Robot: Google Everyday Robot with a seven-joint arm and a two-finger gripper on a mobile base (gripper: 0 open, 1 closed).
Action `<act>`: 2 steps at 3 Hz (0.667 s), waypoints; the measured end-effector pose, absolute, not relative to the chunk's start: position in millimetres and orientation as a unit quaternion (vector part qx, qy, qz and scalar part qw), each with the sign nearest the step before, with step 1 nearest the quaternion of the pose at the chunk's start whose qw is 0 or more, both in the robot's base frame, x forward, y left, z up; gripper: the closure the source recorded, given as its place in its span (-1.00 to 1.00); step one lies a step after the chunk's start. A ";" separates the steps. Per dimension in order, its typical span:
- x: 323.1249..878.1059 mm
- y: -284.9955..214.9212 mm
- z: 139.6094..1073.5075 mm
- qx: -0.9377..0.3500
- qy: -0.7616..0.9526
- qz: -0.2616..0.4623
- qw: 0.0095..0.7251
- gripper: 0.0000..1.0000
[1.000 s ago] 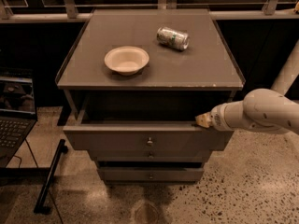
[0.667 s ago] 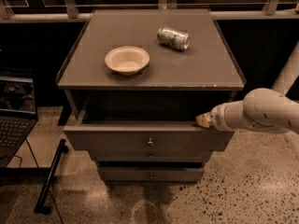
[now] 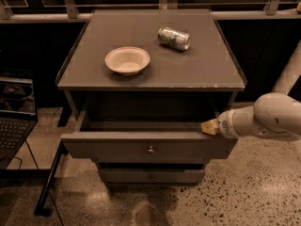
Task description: Open top drawer
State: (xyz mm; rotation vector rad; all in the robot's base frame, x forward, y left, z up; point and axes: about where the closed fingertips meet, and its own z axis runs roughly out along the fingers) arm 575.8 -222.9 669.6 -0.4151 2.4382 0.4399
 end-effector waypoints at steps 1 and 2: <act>559.0 -228.3 669.9 -0.148 0.925 0.180 0.299 1.00; 546.3 -232.6 668.4 -0.142 0.928 0.193 0.287 1.00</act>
Offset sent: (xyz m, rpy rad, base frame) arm -0.1100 -0.0421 -0.0062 0.1808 0.2301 -0.0122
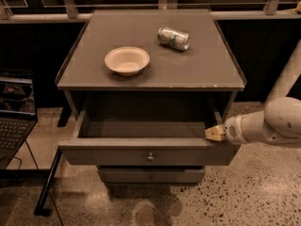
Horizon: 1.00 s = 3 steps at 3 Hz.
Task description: Open top drawer
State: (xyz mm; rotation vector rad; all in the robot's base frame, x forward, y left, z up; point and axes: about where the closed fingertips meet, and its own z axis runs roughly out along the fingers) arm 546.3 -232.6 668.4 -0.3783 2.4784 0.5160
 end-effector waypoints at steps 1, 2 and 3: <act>529.3 -238.3 667.0 -0.133 0.929 0.213 0.272 1.00; 512.3 -243.1 666.5 -0.123 0.924 0.252 0.260 1.00; 490.7 -246.6 668.1 -0.117 0.918 0.292 0.242 1.00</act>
Offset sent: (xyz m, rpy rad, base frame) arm -0.0838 -0.0228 -0.0003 0.2613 0.1790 0.0434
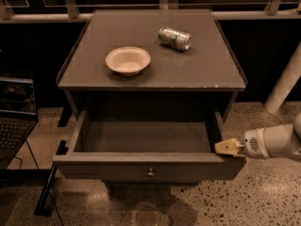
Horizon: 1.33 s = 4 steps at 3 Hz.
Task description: Open top drawer
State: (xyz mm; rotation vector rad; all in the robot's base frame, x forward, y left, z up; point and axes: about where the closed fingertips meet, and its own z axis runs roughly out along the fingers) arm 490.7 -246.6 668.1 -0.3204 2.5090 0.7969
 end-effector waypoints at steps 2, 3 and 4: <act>496.4 -248.5 710.7 -0.120 0.876 0.337 0.324 1.00; 497.1 -233.4 721.5 -0.157 0.860 0.340 0.347 0.64; 497.1 -234.3 720.7 -0.157 0.861 0.338 0.346 0.18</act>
Offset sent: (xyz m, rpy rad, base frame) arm 0.0274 0.0119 0.1132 0.1797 -0.5557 0.0843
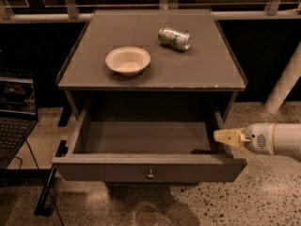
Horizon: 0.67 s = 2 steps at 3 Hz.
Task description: Open top drawer
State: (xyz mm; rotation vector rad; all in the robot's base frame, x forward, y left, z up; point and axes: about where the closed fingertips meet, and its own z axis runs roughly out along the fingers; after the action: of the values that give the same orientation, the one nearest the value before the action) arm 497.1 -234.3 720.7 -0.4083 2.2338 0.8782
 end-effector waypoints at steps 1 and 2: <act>497.1 -234.3 720.7 -0.157 0.861 0.338 0.346 -0.28; 497.1 -234.3 720.7 -0.157 0.861 0.338 0.346 -0.75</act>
Offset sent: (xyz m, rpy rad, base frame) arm 0.0000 0.0000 0.0000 0.0000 0.0000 0.0001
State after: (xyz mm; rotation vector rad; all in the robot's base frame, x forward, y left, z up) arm 497.1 -234.3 720.7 -0.4084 2.2338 0.8783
